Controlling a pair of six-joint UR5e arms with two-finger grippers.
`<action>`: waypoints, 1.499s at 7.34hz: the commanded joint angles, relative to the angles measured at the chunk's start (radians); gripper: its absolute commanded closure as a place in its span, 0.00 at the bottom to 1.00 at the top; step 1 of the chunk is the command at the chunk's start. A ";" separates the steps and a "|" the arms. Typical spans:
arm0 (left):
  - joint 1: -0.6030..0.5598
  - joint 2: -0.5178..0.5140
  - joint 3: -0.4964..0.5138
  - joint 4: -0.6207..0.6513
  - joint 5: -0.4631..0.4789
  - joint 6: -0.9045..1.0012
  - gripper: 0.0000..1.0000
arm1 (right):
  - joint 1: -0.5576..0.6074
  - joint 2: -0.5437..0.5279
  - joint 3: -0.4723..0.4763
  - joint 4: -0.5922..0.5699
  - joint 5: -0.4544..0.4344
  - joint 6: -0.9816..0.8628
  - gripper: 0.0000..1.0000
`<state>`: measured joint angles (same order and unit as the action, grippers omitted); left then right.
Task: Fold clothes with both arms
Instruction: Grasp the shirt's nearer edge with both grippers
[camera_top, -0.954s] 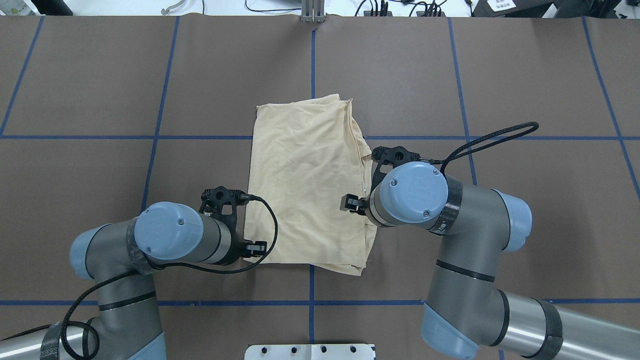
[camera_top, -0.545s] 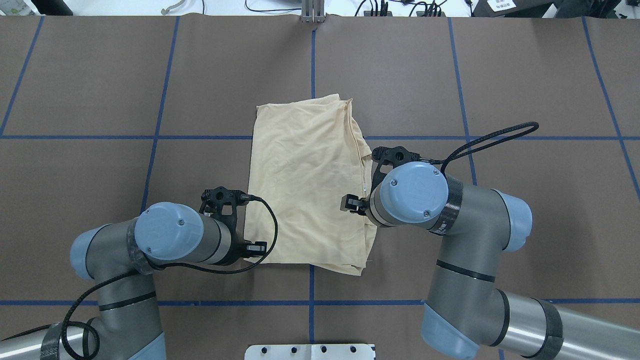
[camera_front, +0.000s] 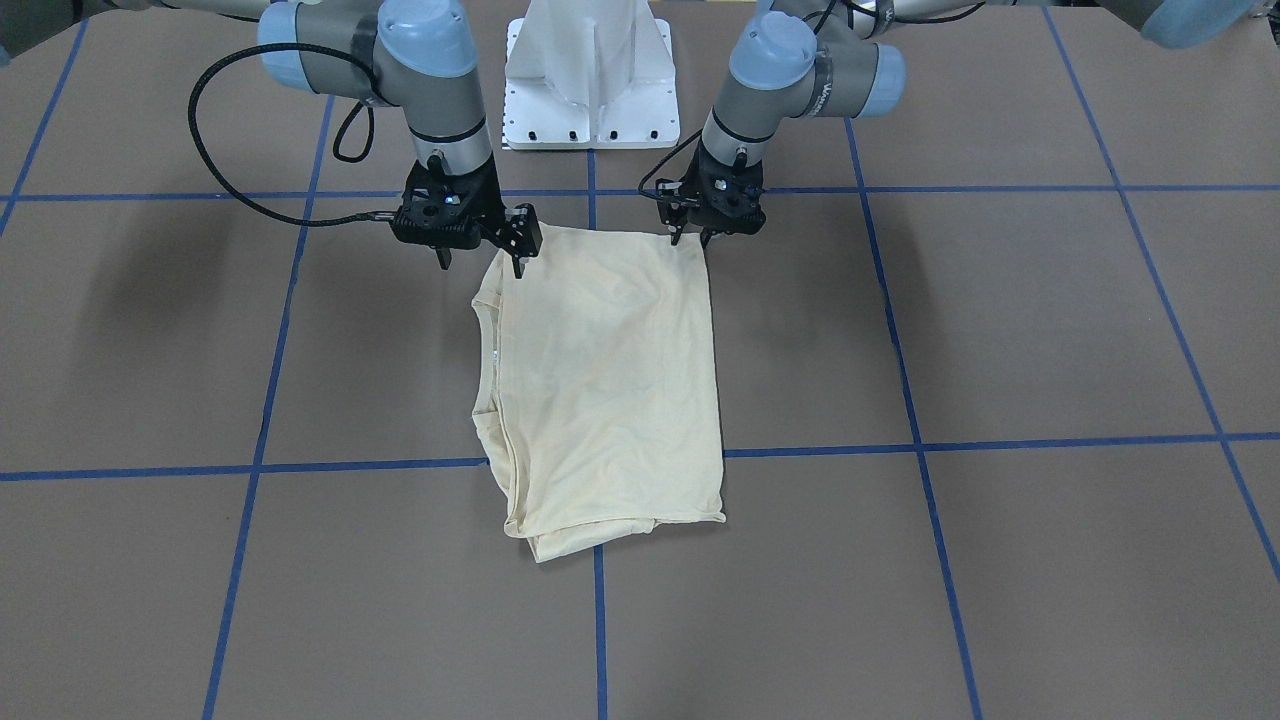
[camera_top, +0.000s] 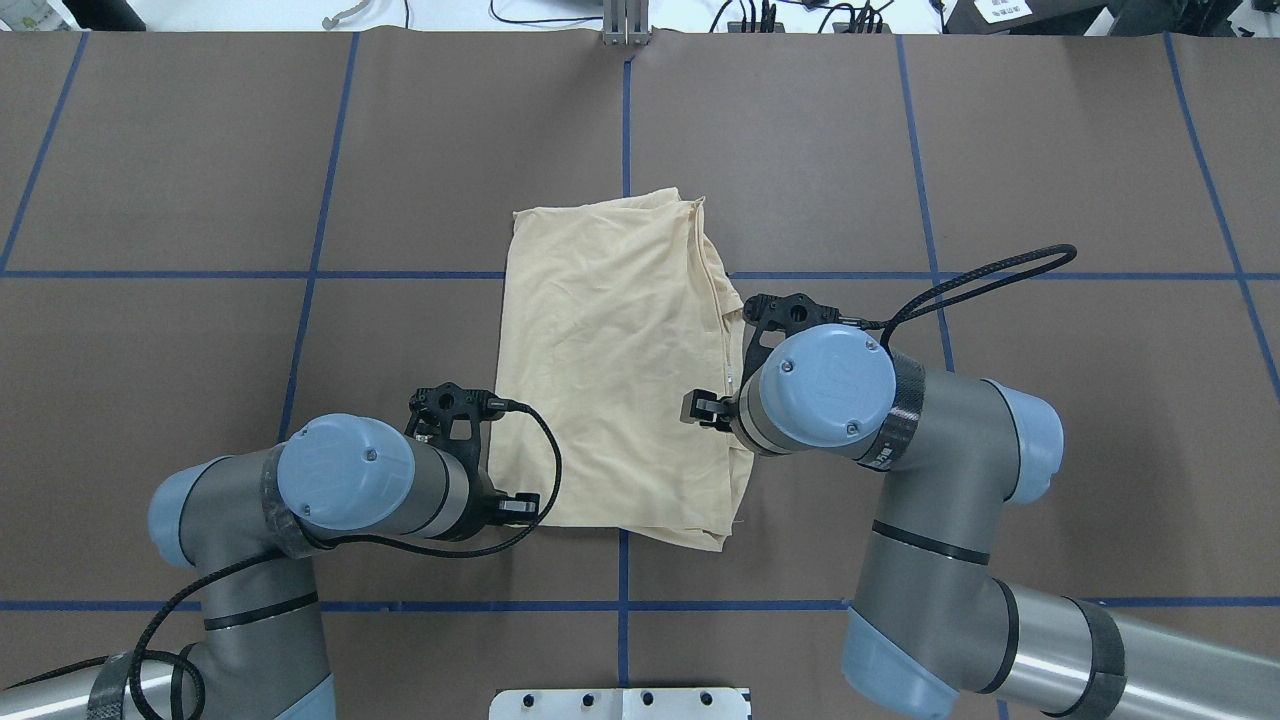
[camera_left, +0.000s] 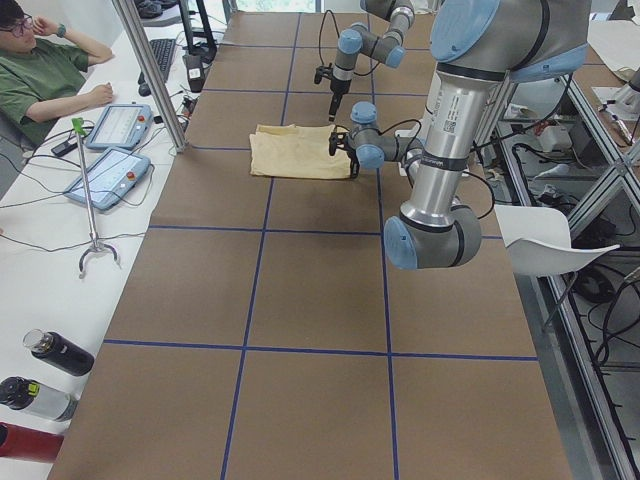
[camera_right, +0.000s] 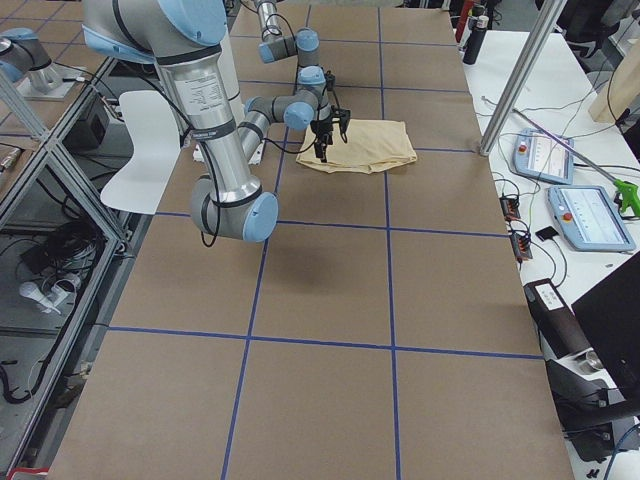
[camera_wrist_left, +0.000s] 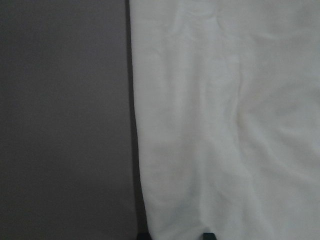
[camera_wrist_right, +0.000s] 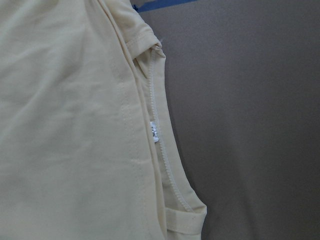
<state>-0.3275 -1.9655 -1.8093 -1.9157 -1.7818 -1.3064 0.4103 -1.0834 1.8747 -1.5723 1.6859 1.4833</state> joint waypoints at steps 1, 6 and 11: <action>0.001 -0.001 -0.002 0.000 0.002 -0.031 1.00 | -0.005 -0.001 -0.002 0.000 -0.002 0.002 0.00; 0.001 -0.003 -0.016 0.001 0.001 -0.042 1.00 | -0.128 -0.056 0.000 0.023 -0.144 0.243 0.05; 0.001 -0.001 -0.018 0.001 -0.001 -0.045 1.00 | -0.200 -0.076 -0.025 0.092 -0.227 0.244 0.26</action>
<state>-0.3267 -1.9666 -1.8264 -1.9144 -1.7819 -1.3520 0.2227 -1.1604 1.8562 -1.4787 1.4795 1.7276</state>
